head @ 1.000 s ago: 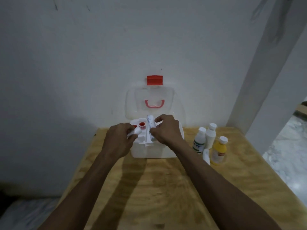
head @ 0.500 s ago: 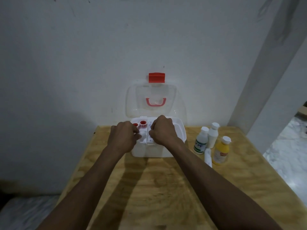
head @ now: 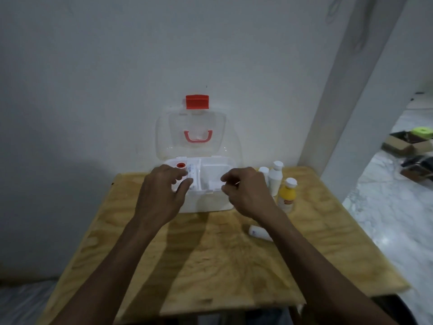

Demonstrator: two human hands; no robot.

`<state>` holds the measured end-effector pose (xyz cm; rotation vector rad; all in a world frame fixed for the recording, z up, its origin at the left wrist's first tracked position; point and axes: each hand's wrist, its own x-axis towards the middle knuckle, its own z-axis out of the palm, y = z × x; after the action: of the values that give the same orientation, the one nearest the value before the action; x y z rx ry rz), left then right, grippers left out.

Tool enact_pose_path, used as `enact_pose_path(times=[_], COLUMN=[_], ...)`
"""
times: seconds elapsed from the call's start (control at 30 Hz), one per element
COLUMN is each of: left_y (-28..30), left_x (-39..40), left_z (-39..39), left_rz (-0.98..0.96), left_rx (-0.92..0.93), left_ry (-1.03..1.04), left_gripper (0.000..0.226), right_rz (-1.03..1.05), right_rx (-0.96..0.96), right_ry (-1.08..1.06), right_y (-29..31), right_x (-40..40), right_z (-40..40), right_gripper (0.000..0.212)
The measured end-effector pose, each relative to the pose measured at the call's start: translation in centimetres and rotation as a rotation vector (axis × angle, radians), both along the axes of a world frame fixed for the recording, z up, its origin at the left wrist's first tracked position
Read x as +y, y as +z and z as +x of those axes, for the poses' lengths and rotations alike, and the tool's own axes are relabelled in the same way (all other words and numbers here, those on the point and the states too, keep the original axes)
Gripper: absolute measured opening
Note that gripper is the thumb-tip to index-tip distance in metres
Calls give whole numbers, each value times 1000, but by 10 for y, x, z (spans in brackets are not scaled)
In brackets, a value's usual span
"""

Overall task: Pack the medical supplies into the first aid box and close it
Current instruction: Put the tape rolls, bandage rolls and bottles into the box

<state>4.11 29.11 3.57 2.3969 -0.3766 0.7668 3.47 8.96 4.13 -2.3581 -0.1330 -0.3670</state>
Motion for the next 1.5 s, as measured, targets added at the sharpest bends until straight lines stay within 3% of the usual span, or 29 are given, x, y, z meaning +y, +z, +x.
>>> enact_pose_path(times=[0.17,0.3,0.47,0.57,0.63,0.7,0.8,1.0,1.23,1.37,1.5], left_y=[-10,-28,-53,-58,-58,-60,-61,-56,-53,-47,-40], left_x=[-48,-92,-143,-167,-177,-183,-187,-186,-160,-139,-112], left_z=[-30,-33,-17,-6,1,6,11,10,-10,-33,-52], left_rz=[-128,-79,-3,6,45,85,93,88,-73,-144,-234], left_rx=[62,149,381,493,534,569,613,670,695,611,559], left_ry=[-161,-264,-235,-195,-166,-160,-152,-141,-107,-137,-175], left_gripper=[21,18,33,31,24,38,42,27,51,40,23], right_rz=[-27,-61,-62,-19,25,62,70,17,-166,-261,-225], right_rx=[48,124,203,210,201,197,198,221,299,322,308], right_ry=[-75,-128,-54,4,20,14,7,34,143,210,210], right_y=[-10,-24,-46,-58,-64,-69,-73,-72,-65,-60,-54], right_x=[-66,-108,-123,-125,-125,-125,-128,-131,-131,-133,-130], right_z=[-44,-66,-73,-72,-71,-70,-68,-69,-79,-90,-98], right_gripper=[15,13,25,26,22,22,23,23,37,35,25])
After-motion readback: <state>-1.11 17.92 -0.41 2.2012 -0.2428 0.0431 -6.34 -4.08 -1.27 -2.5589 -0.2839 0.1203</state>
